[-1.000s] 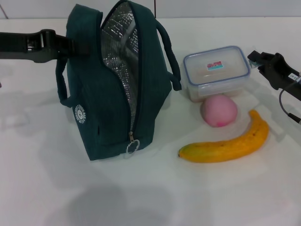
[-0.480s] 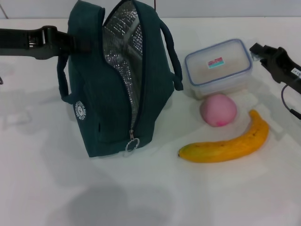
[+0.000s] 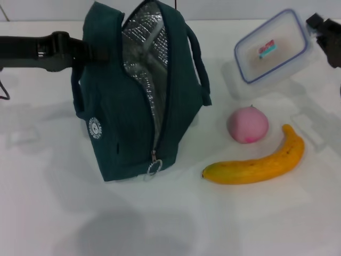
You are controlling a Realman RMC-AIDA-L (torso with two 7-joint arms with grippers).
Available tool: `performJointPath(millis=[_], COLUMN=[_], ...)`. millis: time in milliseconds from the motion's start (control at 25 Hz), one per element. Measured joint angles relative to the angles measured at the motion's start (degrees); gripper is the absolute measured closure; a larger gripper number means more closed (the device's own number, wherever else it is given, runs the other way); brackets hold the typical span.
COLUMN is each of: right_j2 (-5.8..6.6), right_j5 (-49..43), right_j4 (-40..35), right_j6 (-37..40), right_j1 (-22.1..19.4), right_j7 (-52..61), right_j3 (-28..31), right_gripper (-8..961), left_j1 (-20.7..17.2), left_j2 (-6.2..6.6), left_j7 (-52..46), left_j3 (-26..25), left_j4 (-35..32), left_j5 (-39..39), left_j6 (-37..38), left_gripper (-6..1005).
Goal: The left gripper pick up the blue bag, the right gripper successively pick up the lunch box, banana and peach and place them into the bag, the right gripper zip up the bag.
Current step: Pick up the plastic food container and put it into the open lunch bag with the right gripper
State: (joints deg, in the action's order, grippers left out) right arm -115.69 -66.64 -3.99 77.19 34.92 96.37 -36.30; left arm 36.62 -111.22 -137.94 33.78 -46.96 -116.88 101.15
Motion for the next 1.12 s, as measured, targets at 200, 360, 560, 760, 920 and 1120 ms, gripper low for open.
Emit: performJointPath(millis=[200,360,560,760,920,1120], right_j2=[0.00,0.04,-0.12,-0.40,-0.48,-0.50], right_j5=[1.90,3.43,4.55,4.30,4.03,4.00], right_j4=[-0.59,-0.83,-2.36,-1.49,-0.06,2.15], right_j6=[4.70,9.46,16.07,20.30,22.40,22.43], right_j1=[-0.73,-0.76,1.18,5.78,10.09,13.85], right_j7=[1.05,3.43,7.40,9.12,9.29,9.19], right_j3=[0.00,0.00,-0.06,-0.97,-3.17,-5.81], right_gripper=[854,854,853,852,851,850], left_j1=[-0.25,-0.47,-0.54,-0.43,-0.06,0.22], left_j2=[-0.07,-0.30,-0.68,-1.14,-1.57,-1.99], left_j7=[0.07,-0.12,-0.15,0.27,0.81,0.84], left_j3=[-0.24,-0.02,0.01,0.05,0.06,0.22], left_j4=[0.52,0.68,1.39,2.88,3.47,3.47], left_j5=[0.38,1.42,1.67,1.67,1.49,1.42], left_j6=[0.06,0.25,0.36,0.22,0.09,0.01], left_gripper=[947,946,945,944,944,943])
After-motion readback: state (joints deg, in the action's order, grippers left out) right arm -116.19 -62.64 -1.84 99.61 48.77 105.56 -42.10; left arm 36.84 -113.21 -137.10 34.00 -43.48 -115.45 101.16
